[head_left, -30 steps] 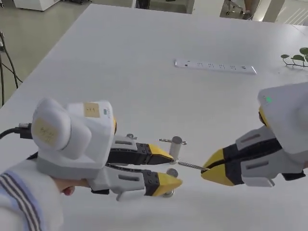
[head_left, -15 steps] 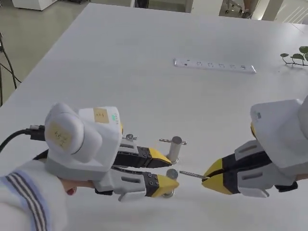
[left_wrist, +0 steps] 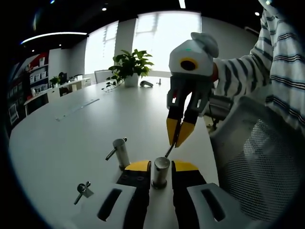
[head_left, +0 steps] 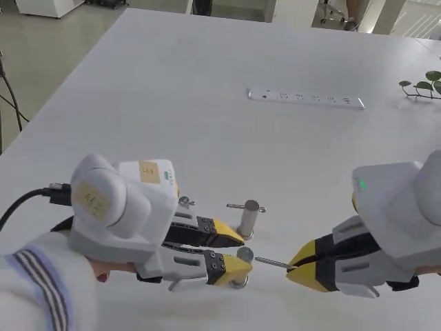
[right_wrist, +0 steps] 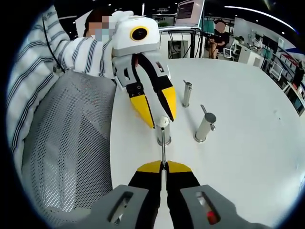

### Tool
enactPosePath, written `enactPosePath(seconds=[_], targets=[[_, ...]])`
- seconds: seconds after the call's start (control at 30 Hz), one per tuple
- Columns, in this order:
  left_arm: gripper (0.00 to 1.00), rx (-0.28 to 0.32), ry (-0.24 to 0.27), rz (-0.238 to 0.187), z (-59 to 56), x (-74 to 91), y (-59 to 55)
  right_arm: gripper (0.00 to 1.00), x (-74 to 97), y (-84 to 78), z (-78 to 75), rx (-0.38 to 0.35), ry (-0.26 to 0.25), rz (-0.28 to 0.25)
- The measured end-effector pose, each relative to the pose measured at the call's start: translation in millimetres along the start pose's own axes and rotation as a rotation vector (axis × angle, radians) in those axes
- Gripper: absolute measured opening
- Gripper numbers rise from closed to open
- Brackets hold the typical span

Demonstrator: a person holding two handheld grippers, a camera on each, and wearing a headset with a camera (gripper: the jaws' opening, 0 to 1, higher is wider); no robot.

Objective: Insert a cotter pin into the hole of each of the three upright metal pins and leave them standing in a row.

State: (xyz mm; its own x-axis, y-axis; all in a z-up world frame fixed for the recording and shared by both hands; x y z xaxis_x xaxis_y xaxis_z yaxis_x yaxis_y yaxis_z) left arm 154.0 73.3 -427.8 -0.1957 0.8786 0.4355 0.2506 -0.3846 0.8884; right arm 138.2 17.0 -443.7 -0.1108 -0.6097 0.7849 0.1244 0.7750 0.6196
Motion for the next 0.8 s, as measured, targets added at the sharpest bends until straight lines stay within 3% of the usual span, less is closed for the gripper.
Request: enactPosePath(seconds=[0.8], targets=[[0.10, 0.003, -0.017, 0.003, -1.1, -0.3, 0.1, 0.00, -7.0, 7.7, 0.9, 0.043, 0.023, 0.015]])
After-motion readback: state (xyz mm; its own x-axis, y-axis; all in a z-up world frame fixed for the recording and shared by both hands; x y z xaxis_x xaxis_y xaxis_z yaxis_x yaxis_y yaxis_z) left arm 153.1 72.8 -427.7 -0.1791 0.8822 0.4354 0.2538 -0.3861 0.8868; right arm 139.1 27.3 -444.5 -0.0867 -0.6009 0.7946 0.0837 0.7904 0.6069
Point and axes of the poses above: the centre of the closed fingertips' face, and the gripper's own axes: x roughly backward along the fingers, z roughly to its left, y roughly out of its top, the point moved 1 cm from there along x, roughly backward along the fingers, and after that the axes turned 4 degrees about x, right-handed, at the moved point
